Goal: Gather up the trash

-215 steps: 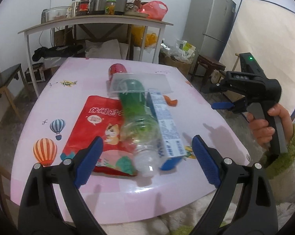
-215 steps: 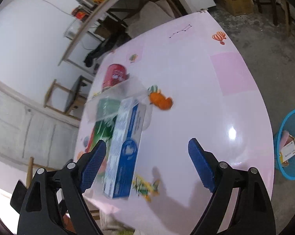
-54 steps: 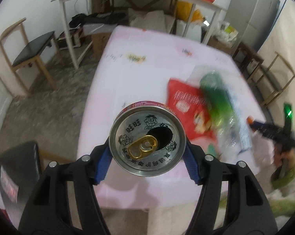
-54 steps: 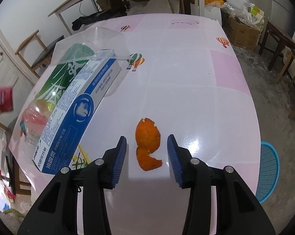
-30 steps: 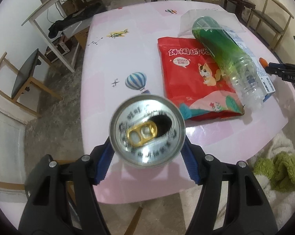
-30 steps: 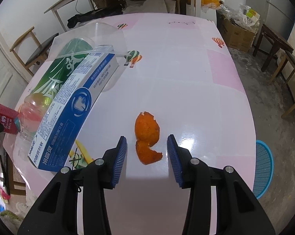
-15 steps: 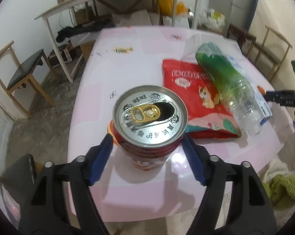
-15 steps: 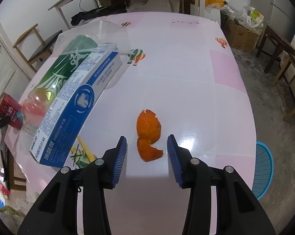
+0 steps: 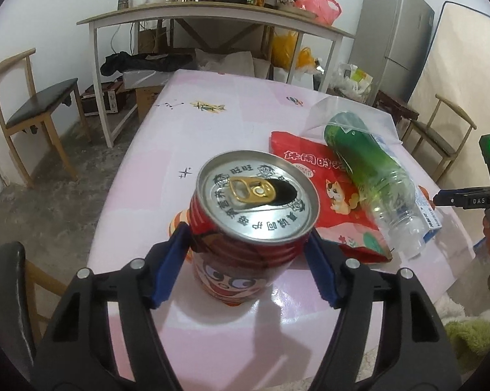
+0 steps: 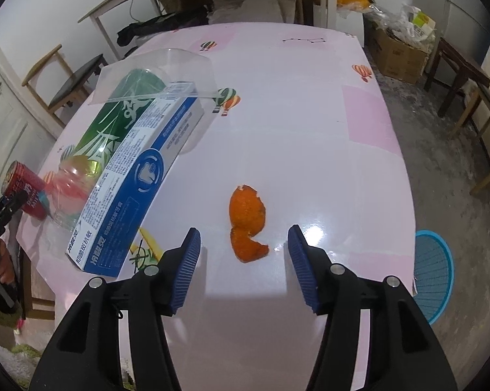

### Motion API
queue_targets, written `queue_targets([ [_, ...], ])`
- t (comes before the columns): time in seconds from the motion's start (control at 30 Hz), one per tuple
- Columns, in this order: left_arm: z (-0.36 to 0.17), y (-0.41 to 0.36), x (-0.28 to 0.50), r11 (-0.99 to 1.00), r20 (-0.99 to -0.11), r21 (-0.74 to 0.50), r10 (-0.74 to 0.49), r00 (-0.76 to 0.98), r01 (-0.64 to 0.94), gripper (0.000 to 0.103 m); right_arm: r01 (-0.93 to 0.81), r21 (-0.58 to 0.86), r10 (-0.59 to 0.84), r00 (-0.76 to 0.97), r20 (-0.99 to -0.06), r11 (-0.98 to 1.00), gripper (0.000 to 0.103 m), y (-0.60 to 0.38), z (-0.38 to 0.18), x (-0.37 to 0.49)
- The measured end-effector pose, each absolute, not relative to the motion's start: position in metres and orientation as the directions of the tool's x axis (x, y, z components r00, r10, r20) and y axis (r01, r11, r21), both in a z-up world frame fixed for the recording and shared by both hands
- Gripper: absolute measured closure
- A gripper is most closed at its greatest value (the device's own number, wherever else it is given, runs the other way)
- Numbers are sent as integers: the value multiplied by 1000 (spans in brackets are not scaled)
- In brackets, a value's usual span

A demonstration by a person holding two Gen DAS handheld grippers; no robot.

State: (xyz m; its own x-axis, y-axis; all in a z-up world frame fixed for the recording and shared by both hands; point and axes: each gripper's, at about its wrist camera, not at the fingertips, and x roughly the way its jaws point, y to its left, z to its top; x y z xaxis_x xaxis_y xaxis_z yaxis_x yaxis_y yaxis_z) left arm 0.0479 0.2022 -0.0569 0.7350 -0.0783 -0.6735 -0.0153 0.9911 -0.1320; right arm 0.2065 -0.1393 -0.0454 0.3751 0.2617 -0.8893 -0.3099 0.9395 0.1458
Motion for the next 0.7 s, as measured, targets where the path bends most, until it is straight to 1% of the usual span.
queue_targets([
  [0.2,-55,203,43,989,-653,-148,-88,752,-12,38,-319,133,256,385,-887,938,50,-128,-41,209],
  [0.33,-52,208,33,986,-641,-161,-82,764,-29,38,-325,117,241,375,-895,938,57,-121,-46,214],
  [0.4,-50,210,27,985,-632,-169,-78,771,-39,38,-320,108,229,366,-902,941,62,-119,-52,218],
  [0.5,-45,214,18,982,-617,-184,-74,784,-52,38,-312,80,196,362,-911,947,73,-118,-60,221],
  [0.53,-43,215,15,981,-611,-188,-74,788,-54,38,-308,69,184,365,-913,949,82,-118,-61,222],
  [0.57,-42,216,12,980,-606,-193,-74,792,-56,38,-306,63,179,367,-913,950,88,-118,-60,222],
  [0.7,-35,218,-5,973,-583,-219,-71,810,-72,38,-299,64,177,368,-913,952,92,-120,-59,221],
])
